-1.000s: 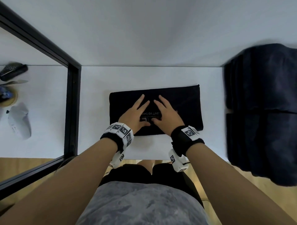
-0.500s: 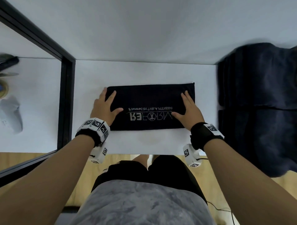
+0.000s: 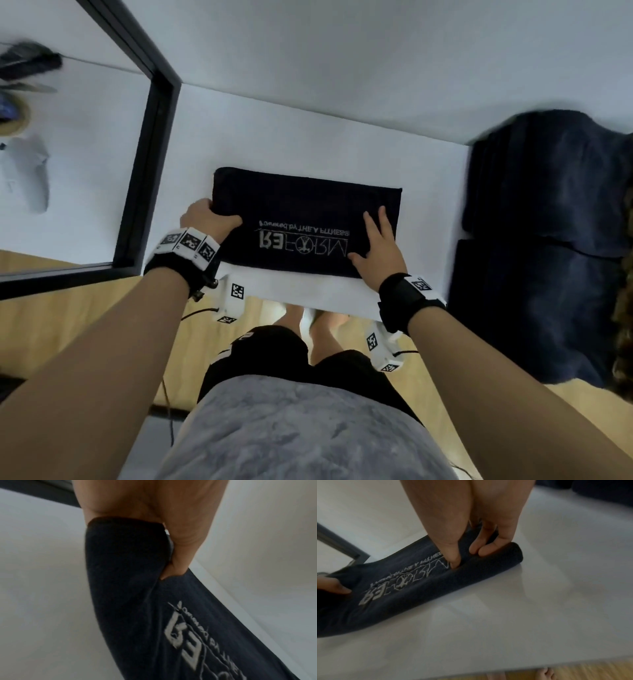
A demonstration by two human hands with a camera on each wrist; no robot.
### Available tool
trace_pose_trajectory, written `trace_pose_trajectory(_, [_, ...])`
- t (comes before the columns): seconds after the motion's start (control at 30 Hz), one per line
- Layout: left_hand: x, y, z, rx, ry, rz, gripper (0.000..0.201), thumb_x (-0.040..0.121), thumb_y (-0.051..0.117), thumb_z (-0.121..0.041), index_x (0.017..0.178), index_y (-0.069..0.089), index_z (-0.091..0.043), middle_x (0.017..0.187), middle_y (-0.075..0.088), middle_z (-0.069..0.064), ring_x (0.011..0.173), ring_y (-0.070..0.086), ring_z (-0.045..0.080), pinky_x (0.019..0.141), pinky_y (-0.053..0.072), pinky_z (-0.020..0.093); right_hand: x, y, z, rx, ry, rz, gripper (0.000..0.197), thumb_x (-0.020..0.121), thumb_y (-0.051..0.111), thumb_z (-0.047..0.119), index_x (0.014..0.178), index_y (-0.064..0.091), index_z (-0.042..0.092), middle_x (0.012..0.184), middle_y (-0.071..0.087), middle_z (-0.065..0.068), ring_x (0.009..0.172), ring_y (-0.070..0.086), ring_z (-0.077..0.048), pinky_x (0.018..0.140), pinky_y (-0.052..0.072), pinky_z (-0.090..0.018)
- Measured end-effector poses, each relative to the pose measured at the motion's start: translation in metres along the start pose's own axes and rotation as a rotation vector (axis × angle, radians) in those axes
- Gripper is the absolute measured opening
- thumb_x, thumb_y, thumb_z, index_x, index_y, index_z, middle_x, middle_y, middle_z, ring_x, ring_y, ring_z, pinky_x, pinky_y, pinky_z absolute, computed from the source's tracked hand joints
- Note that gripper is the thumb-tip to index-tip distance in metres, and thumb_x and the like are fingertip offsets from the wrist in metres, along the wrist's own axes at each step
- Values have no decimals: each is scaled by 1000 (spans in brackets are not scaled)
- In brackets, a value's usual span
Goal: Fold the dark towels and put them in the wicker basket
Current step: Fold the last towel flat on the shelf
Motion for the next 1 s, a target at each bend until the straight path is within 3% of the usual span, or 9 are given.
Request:
trace_pose_trajectory(0.1, [-25,-5,5,-54,78,-71,40,78,69,-20,114,52,-15,91,58,3,82,54,24,67,39,29,-3,9,13,10,-48,55,83,90,67,18,156,17,29,163,-15,9,112,60,-33,87,51,-26])
trace_pose_trajectory(0.2, [-57,0,-7,-136,202,-28,54,81,62,-17,131,45,-29,87,61,1,80,58,21,61,38,23,-7,9,32,126,-79,109,68,92,65,18,152,32,25,164,-8,2,94,66,-24,95,49,-25])
trace_pose_trajectory(0.27, [-79,9,-21,-158,287,4,68,86,58,-17,145,33,-37,98,59,-1,82,56,18,69,40,20,-9,5,47,209,-95,105,55,96,60,25,147,42,23,164,5,-2,84,63,-13,92,43,-18])
trace_pose_trajectory(0.33, [-99,24,-36,-171,368,14,74,88,56,-16,150,24,-42,104,57,-3,83,55,14,72,40,17,-12,2,60,334,-82,123,46,99,52,36,143,47,23,157,31,-6,98,61,-11,98,44,-25])
trace_pose_trajectory(0.4, [-115,43,-51,-180,451,21,73,89,56,-15,151,25,-38,109,61,-1,85,57,12,75,40,15,-17,0,73,584,-14,195,44,99,47,46,137,53,25,133,57,0,112,61,-17,91,55,-38])
trace_pose_trajectory(0.53, [-131,78,-66,-197,489,145,65,90,56,-16,150,32,-26,99,64,-8,88,61,7,68,39,0,-16,-5,81,799,77,221,39,92,55,52,110,65,19,105,71,-2,100,68,-18,89,56,-40])
trace_pose_trajectory(0.73, [-130,76,-43,-540,375,95,38,92,53,-8,126,63,-21,86,72,-10,68,70,6,71,58,24,-13,-17,62,667,101,103,15,93,54,17,103,64,12,104,68,-21,100,65,-39,85,55,-56])
trace_pose_trajectory(0.9, [-104,63,-24,-291,256,-185,19,92,59,-24,110,64,-21,101,67,0,78,62,14,79,48,26,-7,-38,44,630,64,54,19,94,52,13,107,63,21,108,68,-10,103,64,-28,95,53,-48])
trace_pose_trajectory(1.0, [-90,68,-20,-179,169,-109,41,89,65,-40,122,57,-17,116,59,4,89,57,15,83,43,26,-1,-46,29,616,78,48,18,94,51,12,106,62,19,110,67,-12,104,64,-30,95,52,-51])
Point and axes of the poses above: each hand's wrist, its own x-axis towards the middle knuckle, its own y-axis out of the palm, z = x × y, the point moved 1 cm from there along x, towards the middle knuckle
